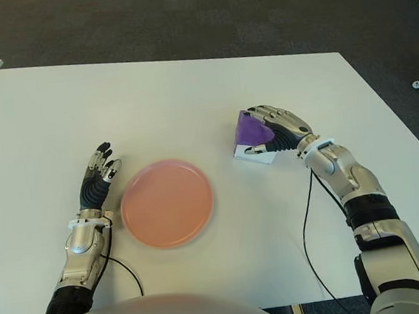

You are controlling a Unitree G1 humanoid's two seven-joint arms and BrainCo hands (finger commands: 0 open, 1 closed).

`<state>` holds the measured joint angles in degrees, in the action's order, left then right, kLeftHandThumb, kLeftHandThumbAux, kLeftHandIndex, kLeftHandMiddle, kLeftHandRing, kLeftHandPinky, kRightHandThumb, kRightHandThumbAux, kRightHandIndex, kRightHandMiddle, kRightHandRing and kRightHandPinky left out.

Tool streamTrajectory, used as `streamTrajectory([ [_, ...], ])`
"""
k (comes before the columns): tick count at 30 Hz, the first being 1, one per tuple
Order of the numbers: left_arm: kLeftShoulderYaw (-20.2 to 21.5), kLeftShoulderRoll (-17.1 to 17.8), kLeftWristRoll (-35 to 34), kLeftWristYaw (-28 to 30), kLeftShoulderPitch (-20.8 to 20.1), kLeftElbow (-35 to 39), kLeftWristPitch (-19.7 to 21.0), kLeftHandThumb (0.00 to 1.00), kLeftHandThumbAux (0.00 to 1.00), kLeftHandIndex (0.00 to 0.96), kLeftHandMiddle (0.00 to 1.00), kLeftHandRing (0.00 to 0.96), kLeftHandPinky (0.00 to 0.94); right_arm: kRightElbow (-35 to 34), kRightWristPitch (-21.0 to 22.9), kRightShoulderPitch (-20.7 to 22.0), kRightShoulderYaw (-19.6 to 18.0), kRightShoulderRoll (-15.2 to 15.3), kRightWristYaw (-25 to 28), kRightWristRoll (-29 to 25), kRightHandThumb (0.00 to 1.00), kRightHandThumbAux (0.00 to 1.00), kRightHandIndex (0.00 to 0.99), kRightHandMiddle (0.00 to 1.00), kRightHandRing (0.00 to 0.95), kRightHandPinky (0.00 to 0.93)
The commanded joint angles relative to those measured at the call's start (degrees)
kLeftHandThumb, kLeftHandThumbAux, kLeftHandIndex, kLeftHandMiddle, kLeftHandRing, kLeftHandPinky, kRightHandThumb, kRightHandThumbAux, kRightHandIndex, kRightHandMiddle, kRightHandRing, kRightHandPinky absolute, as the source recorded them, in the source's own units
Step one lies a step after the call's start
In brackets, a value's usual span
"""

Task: Put the tissue paper into the plate.

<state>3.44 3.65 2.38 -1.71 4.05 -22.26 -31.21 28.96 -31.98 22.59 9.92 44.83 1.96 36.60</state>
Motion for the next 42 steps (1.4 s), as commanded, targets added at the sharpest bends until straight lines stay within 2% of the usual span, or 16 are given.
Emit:
streamTrajectory([
  [1,0.0,-0.1,0.0,0.1,1.7,-2.2,1.3,0.0,0.456,0.0,0.0,0.0,0.0,3.9,0.5,1.9,0.8,0.0,0.4,-0.1,0.176,0.404,0.0,0.0,0.0,0.0],
  [27,0.0,-0.1,0.2,-0.1,2.4,-0.8,2.6,0.0,0.458,0.0,0.0,0.0,0.0,10.2,0.9,5.0,2.7,-1.1,-1.3,0.0,0.167,0.409,0.0,0.0,0.0,0.0],
  [42,0.0,0.0,0.5,-0.3,2.6,-0.4,2.7,0.0,0.456,0.0,0.0,0.0,0.0,10.4,1.1,4.9,2.7,-1.5,0.3,-2.2,0.172,0.406,0.0,0.0,0.0,0.0],
])
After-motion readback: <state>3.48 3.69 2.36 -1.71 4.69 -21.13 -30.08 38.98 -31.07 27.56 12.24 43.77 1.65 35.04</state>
